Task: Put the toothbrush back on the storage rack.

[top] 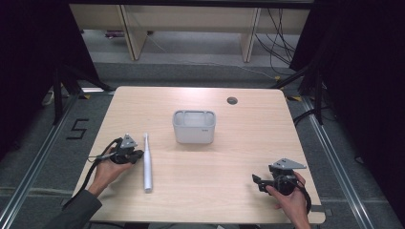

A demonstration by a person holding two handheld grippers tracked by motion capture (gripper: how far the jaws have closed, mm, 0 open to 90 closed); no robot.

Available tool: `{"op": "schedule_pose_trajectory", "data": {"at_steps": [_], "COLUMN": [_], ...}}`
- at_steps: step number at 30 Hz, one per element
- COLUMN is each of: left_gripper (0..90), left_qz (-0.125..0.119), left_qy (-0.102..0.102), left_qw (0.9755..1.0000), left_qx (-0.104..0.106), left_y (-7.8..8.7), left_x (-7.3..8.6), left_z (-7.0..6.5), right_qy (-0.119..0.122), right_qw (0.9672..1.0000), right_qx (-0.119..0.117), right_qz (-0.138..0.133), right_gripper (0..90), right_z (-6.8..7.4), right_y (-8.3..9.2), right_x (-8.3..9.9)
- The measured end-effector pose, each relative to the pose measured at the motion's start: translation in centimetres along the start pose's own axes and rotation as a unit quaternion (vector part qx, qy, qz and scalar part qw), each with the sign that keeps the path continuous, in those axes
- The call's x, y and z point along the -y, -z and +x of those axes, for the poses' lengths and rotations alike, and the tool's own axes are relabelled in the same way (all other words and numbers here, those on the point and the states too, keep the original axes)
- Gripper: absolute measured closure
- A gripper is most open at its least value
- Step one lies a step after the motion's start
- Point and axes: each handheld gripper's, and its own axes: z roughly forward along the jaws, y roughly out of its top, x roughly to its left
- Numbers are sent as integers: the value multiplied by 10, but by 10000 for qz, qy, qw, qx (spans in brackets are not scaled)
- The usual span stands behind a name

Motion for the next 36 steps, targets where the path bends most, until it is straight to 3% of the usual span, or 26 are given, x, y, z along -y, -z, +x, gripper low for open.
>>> {"op": "schedule_pose_trajectory", "data": {"at_steps": [3, 7, 9, 13, 20, 21, 22, 27, 28, 29, 30, 32, 34, 36], "left_gripper": [850, 841, 839, 820, 647, 585, 585, 415, 415, 392, 392, 379, 370, 373], "left_qz": [30, 2, 2, 1, 65, 91, 96, 264, 338, 361, 425, 502, 546, 618], "left_qy": [-49, -88, -92, -95, 235, 281, 361, 694, 674, 673, 633, 656, 608, 522], "left_qw": [10000, 9999, 9999, 9998, 9996, 9995, 9992, 9970, 9967, 9966, 9965, 9957, 9956, 9956], "left_qx": [62, 107, 136, 157, 111, 129, 135, 228, 285, 311, 338, 415, 460, 473], "left_y": [0, -1, -1, -2, 10, 14, 18, 29, 30, 30, 30, 30, 29, 26], "left_x": [-2, -5, -5, -7, -10, -11, -12, -17, -18, -18, -19, -20, -21, -21], "left_z": [-1, -5, -6, -7, -3, -2, -3, -9, -10, -12, -14, -18, -22, -25], "right_qy": [112, -157, -23, -26, 121, -1, -1, -164, -164, 96, 88, -178, 78, 71], "right_qw": [9999, 9998, 10000, 10000, 9999, 10000, 10000, 9997, 9997, 9999, 9999, 9997, 10000, 10000], "right_qx": [16, -59, -15, -16, 13, -13, -13, -117, -117, -86, -74, -115, -28, -26], "right_qz": [-41, 47, 17, 21, -35, 23, 23, 130, 130, 30, 38, 141, 41, 39], "right_gripper": [219, 219, 219, 219, 219, 219, 219, 219, 219, 219, 219, 219, 219, 219], "right_z": [-2, 2, 0, 0, -2, 0, 0, 3, 3, -1, -1, 3, -1, -1], "right_y": [-1, 0, 0, 0, -1, -1, -1, -1, -1, -2, -2, -1, -2, -1], "right_x": [1, 0, 0, 0, 1, 0, 0, 1, 1, 0, 0, 1, 1, 1]}}
